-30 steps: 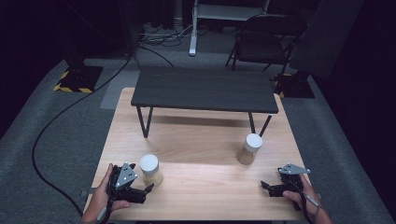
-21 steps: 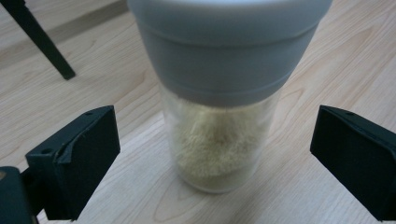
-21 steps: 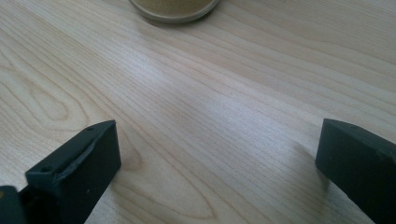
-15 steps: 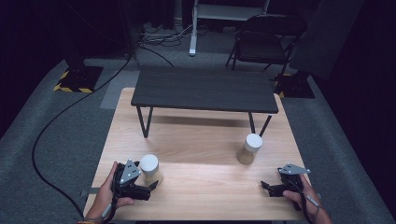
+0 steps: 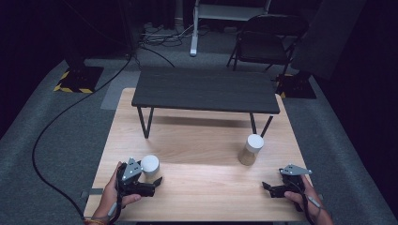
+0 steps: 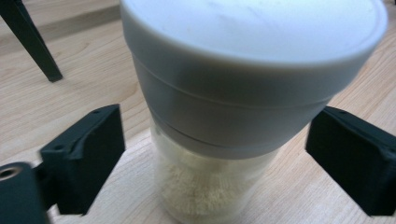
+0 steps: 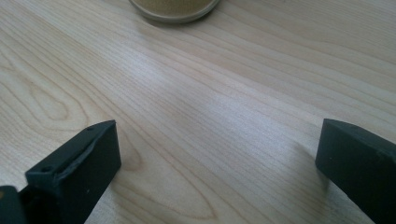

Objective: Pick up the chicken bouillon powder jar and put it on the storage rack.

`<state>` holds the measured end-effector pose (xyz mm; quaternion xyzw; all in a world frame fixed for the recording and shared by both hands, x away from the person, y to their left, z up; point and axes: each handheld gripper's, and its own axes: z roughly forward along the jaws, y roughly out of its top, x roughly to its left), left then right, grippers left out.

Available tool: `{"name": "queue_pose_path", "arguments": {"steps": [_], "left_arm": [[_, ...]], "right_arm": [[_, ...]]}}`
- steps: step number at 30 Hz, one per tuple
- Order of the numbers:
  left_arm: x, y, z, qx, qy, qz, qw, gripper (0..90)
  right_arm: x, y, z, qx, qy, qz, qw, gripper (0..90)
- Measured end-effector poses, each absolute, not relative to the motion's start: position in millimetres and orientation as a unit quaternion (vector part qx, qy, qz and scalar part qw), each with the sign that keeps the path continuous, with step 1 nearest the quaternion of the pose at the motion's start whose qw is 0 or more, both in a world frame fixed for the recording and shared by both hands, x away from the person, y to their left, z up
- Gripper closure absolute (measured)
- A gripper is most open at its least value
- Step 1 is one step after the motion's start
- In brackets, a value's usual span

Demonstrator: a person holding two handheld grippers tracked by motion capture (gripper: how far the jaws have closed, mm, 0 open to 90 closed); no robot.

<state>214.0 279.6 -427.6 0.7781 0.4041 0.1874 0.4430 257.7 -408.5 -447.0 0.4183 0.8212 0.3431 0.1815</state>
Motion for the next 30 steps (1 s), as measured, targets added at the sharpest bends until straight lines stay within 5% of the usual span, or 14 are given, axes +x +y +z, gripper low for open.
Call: {"name": "queue_pose_path", "arguments": {"steps": [12, 30], "left_arm": [[214.4, 281.5, -431.7, 0.759, 0.413, 0.183, 0.469, 31.0], [205.2, 271.5, -426.7, 0.763, 0.398, 0.223, 0.458, 35.3]], "right_arm": [[257.7, -408.5, -447.0, 0.418, 0.821, 0.343, 0.181, 0.0], [257.8, -408.5, -447.0, 0.418, 0.821, 0.343, 0.181, 0.0]]}}
